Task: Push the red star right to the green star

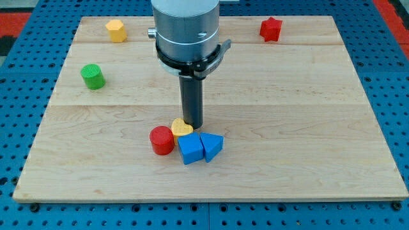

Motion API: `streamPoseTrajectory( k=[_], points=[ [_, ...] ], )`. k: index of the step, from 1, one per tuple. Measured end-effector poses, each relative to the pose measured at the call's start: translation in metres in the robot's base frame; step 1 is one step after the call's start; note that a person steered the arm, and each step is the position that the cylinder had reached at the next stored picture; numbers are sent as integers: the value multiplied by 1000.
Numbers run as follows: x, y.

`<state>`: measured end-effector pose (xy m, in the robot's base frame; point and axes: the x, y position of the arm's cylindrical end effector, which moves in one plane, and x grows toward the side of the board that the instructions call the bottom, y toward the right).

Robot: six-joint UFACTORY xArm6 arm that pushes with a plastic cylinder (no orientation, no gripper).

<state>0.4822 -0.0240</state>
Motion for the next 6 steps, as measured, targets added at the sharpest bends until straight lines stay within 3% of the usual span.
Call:
streamPoseTrajectory(
  k=[1,2,4,5,6],
  points=[
    [-31,3],
    [-52,82],
    [-186,225],
    [-232,241],
    [-250,223]
  ],
)
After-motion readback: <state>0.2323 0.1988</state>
